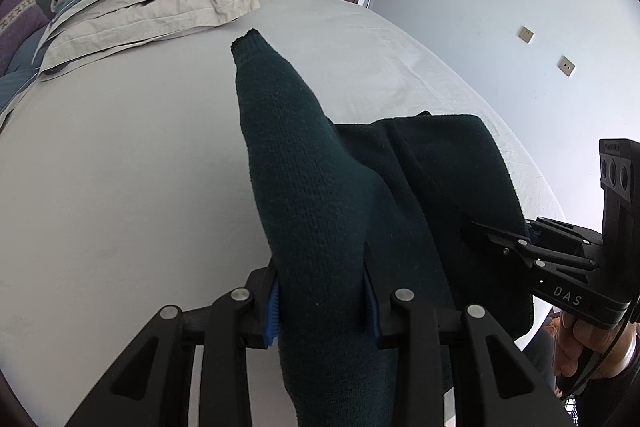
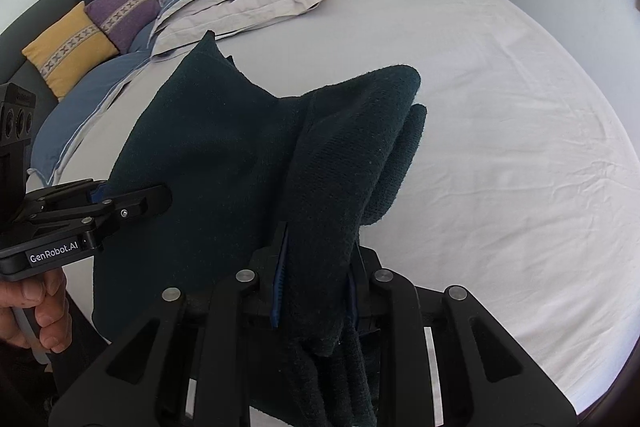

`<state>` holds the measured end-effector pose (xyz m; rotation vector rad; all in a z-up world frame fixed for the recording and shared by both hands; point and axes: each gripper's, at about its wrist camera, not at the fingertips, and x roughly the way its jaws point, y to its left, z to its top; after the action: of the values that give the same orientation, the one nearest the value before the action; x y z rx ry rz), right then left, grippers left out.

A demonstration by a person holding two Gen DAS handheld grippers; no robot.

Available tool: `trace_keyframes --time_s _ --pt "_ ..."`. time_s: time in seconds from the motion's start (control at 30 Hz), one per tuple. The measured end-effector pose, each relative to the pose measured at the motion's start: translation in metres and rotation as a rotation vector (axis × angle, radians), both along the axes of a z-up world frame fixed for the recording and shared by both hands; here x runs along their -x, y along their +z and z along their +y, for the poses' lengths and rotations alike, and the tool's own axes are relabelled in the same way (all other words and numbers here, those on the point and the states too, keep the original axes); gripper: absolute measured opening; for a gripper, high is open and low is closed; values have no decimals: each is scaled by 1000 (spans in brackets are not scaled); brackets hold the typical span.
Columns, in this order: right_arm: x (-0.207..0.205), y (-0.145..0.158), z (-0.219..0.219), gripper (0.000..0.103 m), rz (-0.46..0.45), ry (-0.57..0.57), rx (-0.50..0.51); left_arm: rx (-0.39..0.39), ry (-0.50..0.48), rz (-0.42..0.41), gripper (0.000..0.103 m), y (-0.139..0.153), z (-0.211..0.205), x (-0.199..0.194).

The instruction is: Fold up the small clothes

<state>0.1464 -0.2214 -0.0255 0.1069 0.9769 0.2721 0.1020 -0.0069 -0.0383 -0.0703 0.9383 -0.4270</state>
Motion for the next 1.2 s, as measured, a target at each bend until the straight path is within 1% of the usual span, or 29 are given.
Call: trace_keyframes --time_s 0.07,0.13,0.17,0.2,0.3,0.37,0.4,0.43,0.5,0.53,0.57,0.6,0.63,0.67,0.7,0.77,0.8,0.87,0.93,1.0,1.1,1.2 --pt "11 -7 17 21 13 17 -25 1 17 10 35 -6 16 9" --pt "12 -14 31 21 32 31 -42 8 37 40 35 -17 30 11" --pt "15 -23 35 21 37 37 -43 11 43 53 35 -23 37 12" --pt "20 -31 32 21 47 37 -49 5 47 62 36 -29 39 10" --pt "17 -57 34 21 102 24 -100 -19 47 83 36 -51 44 6" --pt "16 -78 27 22 127 -10 -109 -30 64 104 38 -66 47 1" --pt "6 -90 20 22 141 -26 -120 -21 69 110 41 -72 50 0" --pt "2 -101 12 23 166 -45 -168 -8 73 121 44 -78 53 -2" --pt "-3 -120 -6 26 202 -85 -293 23 79 133 47 -84 59 -3" --pt "-3 -126 -13 29 209 -102 -338 27 74 129 50 -84 60 -3" --pt "-5 -131 -17 35 210 -112 -367 26 72 121 51 -85 61 -3" --pt "-5 -134 -17 42 204 -120 -371 26 73 115 55 -85 61 -1" --pt "-3 -136 -17 44 201 -115 -378 27 79 111 60 -86 63 -1" --pt "-3 -138 -16 45 200 -116 -384 28 89 111 63 -87 65 -1" --pt "-3 -139 -17 47 204 -123 -392 39 99 118 67 -88 68 -4" --pt "0 -135 -21 49 214 -147 -391 72 114 134 68 -89 74 -3" --pt "-4 -130 -20 51 212 -164 -386 75 117 134 67 -88 75 -2" --pt "1 -120 -23 51 178 -195 -368 60 123 120 67 -82 73 3" --pt "22 -97 -39 51 121 -211 -358 39 129 96 67 -75 73 11" --pt "47 -77 -49 51 71 -201 -379 25 142 67 66 -66 73 20" --pt "65 -55 -41 51 15 -154 -377 47 160 37 66 -55 78 32" --pt "82 -47 -27 51 -18 -96 -372 60 168 9 66 -46 80 46"
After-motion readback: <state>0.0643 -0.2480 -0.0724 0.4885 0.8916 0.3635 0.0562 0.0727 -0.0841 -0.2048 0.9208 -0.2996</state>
